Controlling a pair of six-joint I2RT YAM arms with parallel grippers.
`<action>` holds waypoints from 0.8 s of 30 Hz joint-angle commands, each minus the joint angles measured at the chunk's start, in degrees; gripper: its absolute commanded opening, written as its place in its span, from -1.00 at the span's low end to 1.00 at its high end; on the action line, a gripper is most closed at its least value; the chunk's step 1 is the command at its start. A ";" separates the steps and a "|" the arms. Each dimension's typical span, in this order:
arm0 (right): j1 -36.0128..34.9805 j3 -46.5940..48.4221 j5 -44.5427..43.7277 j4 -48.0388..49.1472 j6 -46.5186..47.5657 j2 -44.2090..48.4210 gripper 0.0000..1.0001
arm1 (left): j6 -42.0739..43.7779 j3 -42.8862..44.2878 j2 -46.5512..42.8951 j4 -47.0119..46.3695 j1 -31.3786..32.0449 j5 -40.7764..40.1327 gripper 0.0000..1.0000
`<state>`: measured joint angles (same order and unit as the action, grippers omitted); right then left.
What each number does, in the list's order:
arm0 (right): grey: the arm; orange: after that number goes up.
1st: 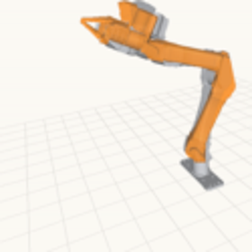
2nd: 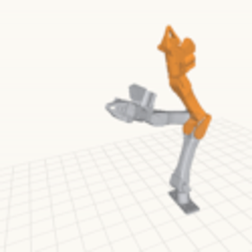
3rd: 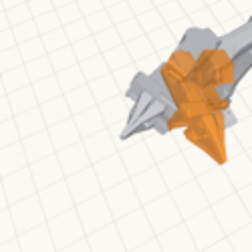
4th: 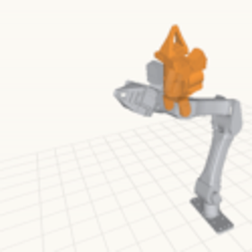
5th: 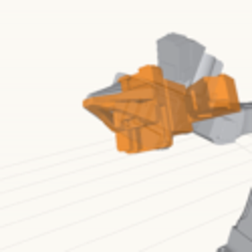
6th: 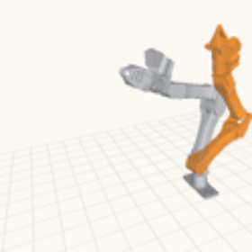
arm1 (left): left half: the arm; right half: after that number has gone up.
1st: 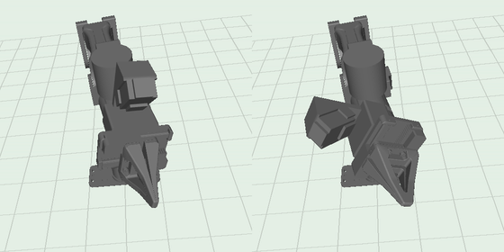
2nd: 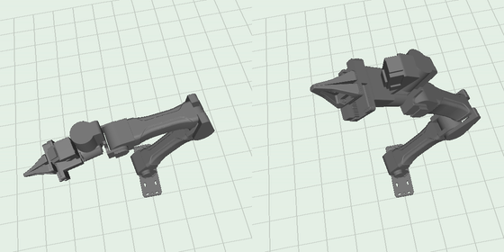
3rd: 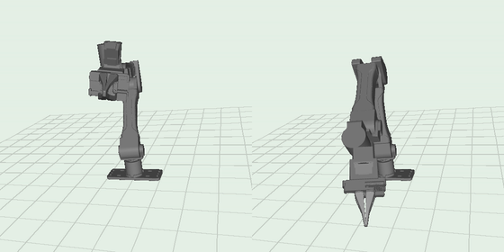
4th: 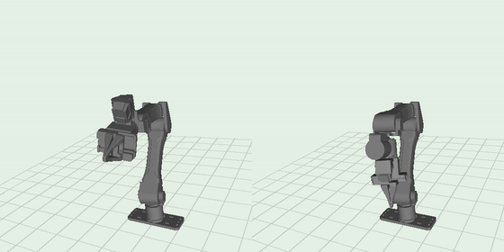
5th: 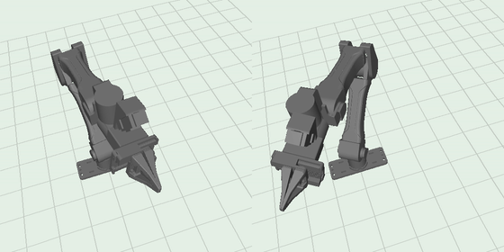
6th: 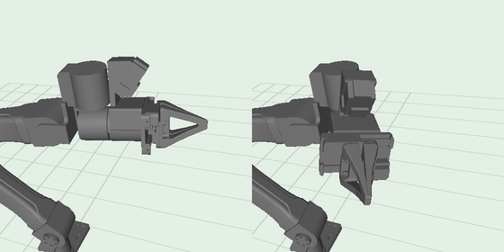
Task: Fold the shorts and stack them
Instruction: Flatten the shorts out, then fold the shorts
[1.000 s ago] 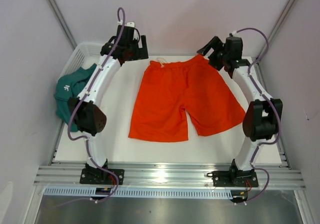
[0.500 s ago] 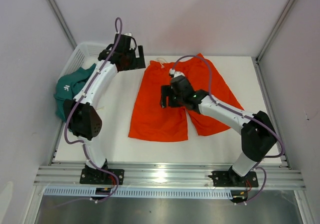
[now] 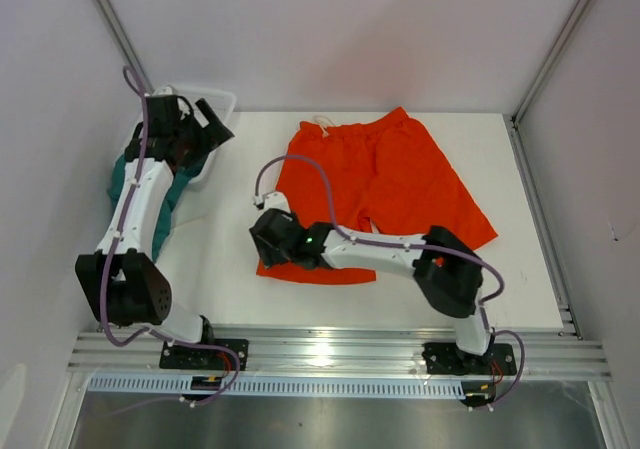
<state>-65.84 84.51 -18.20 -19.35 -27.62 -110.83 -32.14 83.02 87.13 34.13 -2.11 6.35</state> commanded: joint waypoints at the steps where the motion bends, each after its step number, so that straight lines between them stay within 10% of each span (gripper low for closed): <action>1: -1.91 8.71 -3.25 -5.15 -1.21 -6.84 0.39 | -1.00 1.79 -3.46 -1.62 -2.71 3.67 0.98; 24: -6.05 21.49 -7.56 -12.20 -2.27 -22.06 0.22 | 0.94 -2.43 -8.56 -1.70 -5.36 3.58 0.98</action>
<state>-71.24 103.48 -22.79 -29.56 -29.39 -131.22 -31.92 81.30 80.14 33.89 -7.16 9.21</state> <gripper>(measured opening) 0.630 0.991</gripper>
